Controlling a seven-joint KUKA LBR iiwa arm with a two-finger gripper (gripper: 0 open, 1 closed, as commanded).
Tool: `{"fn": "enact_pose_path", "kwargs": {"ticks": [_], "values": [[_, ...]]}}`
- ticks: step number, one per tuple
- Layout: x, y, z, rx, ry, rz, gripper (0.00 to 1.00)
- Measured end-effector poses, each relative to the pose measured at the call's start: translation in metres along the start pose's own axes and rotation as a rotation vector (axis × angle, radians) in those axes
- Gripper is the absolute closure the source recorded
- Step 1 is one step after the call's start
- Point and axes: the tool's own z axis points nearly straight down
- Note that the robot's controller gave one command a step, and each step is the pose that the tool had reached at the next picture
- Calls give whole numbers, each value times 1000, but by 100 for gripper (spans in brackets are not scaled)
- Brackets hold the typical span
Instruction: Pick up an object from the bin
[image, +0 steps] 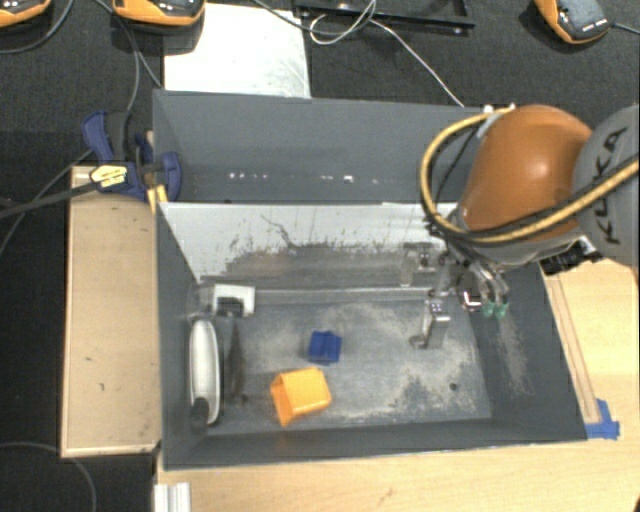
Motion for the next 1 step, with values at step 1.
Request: {"fn": "enact_pose_path", "kwargs": {"ticks": [1], "values": [[0,0,0,0,0,0,0]]}}
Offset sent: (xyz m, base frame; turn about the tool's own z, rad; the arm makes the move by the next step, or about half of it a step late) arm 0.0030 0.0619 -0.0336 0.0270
